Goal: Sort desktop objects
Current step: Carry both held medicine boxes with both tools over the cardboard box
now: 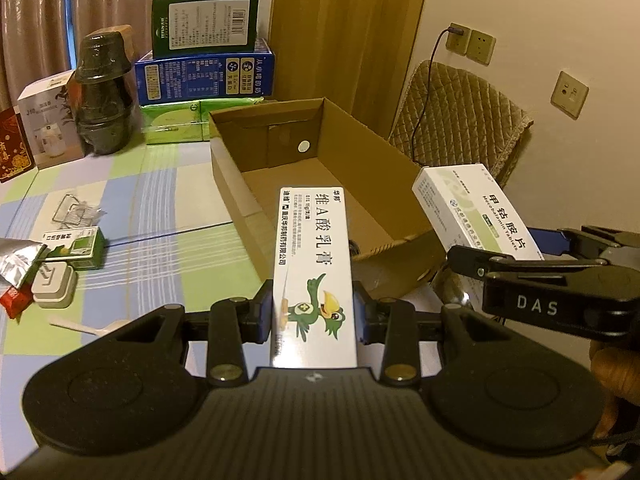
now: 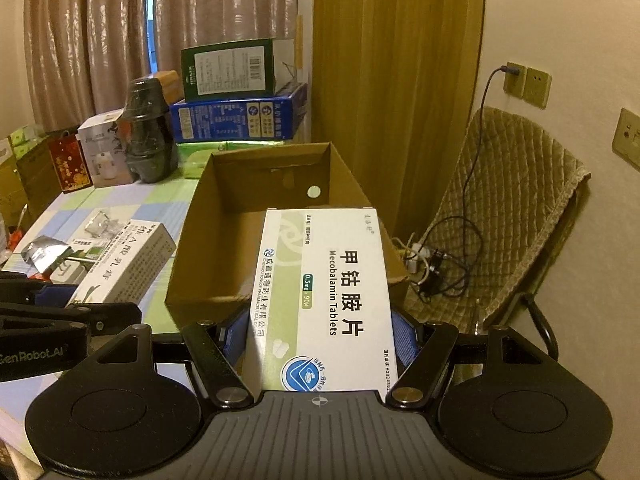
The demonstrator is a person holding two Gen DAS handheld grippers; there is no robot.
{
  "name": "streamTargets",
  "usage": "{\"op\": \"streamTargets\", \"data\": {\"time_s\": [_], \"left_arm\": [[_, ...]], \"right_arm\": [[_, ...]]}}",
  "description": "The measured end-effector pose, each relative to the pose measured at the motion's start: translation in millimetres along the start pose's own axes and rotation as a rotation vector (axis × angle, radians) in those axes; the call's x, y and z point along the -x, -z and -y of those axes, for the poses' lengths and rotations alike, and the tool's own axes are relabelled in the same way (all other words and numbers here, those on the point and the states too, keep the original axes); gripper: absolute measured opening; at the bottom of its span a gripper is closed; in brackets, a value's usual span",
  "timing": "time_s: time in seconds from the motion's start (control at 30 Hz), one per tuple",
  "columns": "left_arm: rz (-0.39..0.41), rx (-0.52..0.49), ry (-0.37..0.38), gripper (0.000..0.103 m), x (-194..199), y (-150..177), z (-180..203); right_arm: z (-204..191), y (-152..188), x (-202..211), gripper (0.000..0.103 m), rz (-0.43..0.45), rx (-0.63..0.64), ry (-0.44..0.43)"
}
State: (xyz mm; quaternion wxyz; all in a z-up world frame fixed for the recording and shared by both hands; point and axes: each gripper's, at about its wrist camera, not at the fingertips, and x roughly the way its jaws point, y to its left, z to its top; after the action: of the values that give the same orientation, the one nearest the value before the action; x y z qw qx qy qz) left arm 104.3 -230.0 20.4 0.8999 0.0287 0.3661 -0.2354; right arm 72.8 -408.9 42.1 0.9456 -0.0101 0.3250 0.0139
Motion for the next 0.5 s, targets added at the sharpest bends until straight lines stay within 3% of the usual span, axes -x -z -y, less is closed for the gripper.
{"op": "streamTargets", "data": {"time_s": [0.5], "left_arm": [[-0.005,0.07,0.01,0.033,-36.7,-33.9,-0.4]], "right_arm": [[10.8,-38.3,-40.9,0.068,-0.01,0.041,-0.039]]}}
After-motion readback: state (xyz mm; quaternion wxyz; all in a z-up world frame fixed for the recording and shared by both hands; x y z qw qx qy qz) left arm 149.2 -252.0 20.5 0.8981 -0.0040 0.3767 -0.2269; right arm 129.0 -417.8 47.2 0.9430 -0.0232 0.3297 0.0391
